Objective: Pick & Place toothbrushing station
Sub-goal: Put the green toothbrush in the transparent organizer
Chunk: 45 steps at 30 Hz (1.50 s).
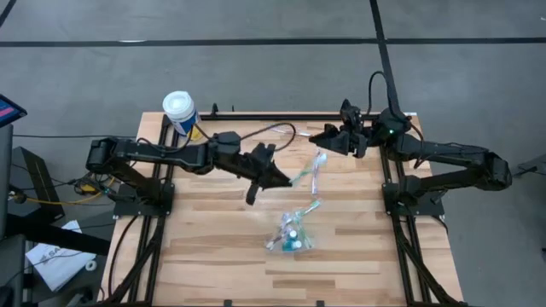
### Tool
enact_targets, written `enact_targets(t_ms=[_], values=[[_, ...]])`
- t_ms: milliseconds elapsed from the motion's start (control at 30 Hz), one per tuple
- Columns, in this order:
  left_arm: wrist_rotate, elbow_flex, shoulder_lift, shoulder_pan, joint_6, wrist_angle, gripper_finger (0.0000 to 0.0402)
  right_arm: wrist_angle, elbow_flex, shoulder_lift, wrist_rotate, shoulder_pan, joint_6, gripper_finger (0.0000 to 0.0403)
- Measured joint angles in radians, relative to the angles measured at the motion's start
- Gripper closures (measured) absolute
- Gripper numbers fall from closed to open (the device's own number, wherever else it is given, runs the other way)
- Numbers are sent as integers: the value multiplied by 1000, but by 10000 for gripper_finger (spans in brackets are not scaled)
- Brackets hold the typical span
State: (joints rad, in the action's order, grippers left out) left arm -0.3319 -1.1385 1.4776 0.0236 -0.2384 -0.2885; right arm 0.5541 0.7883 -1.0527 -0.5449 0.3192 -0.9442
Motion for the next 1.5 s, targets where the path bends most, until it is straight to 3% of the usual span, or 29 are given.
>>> enact_targets(t_ms=[267, 433, 633, 1100, 1500], values=[[175, 0, 0, 82, -128, -163, 395, 82, 1, 0, 44, -36, 50, 205], [166, 0, 0, 110, -188, -197, 395, 161, 2, 0, 144, -43, 93, 208], [164, 0, 1, 65, -235, -206, 395, 158, 2, 0, 224, -42, 163, 209], [121, 2, 90, 38, -373, -216, 395, 142, 83, -39, 205, -56, 193, 218], [114, 2, 76, 43, -342, -212, 395, -56, 206, -94, 175, -63, 305, 244]])
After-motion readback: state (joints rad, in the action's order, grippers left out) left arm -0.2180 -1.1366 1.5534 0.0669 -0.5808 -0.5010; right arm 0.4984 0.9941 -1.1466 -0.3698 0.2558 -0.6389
